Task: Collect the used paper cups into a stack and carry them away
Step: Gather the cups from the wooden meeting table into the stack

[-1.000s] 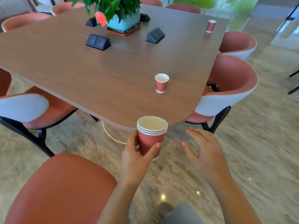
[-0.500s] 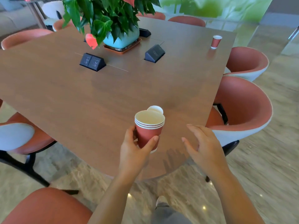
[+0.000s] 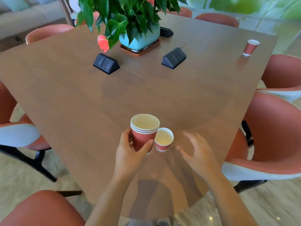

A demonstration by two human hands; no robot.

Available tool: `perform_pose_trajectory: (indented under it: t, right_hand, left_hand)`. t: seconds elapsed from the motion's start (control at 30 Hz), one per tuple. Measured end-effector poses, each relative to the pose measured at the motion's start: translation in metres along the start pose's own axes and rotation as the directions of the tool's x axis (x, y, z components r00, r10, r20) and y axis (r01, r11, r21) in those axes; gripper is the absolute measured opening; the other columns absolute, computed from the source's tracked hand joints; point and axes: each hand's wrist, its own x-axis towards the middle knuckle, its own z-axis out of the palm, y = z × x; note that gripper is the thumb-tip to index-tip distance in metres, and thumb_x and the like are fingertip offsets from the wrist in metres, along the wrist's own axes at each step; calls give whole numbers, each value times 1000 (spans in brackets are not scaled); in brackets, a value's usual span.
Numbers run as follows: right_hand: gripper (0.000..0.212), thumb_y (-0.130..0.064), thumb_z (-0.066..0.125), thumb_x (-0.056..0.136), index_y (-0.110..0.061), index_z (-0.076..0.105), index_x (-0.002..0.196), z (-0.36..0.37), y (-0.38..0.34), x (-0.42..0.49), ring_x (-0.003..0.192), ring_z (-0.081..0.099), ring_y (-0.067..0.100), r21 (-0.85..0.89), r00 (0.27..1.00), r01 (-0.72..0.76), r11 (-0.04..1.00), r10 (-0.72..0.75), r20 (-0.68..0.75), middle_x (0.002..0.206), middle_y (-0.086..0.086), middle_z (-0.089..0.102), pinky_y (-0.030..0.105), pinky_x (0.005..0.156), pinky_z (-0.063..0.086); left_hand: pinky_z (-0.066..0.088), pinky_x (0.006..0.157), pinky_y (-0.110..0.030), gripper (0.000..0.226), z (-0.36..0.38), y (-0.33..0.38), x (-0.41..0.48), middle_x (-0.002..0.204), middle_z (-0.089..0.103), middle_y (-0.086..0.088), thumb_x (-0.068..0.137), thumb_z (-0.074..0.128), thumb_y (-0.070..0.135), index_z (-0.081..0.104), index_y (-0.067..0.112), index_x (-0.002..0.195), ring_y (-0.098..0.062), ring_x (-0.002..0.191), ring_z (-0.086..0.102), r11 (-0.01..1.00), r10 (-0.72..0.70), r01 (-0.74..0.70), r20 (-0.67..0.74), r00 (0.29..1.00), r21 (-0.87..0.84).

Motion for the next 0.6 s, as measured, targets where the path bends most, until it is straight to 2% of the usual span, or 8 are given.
perform_pose_trajectory:
  t: [0.17,0.4,0.6]
  right_hand:
    - [58,-41,65,78,-23,45,130,25,-1,22,119,41,13,41,998,-2,999,-1,66,124,-5,49,22,88,33]
    - [74,-41,71,72,-21,37,135,49,4,38,122,38,15,124,984,-57,991,35,177,128,-3,43,25,83,34]
    - [82,-45,74,68,-21,34,134,61,12,41,118,39,11,140,986,-63,988,40,164,122,-8,40,21,82,32]
  left_hand:
    - [45,68,-3,50,-9,-15,9,97,59,30,66,82,29,47,49,96,15,91,56,998,-37,38,-34,999,44]
    - [41,62,0,50,-15,-20,14,95,59,30,63,82,29,48,47,95,18,88,54,994,-81,86,-60,995,72]
    - [40,64,1,52,-17,-28,6,97,57,32,64,82,29,46,49,95,20,89,52,989,-107,115,-77,991,96]
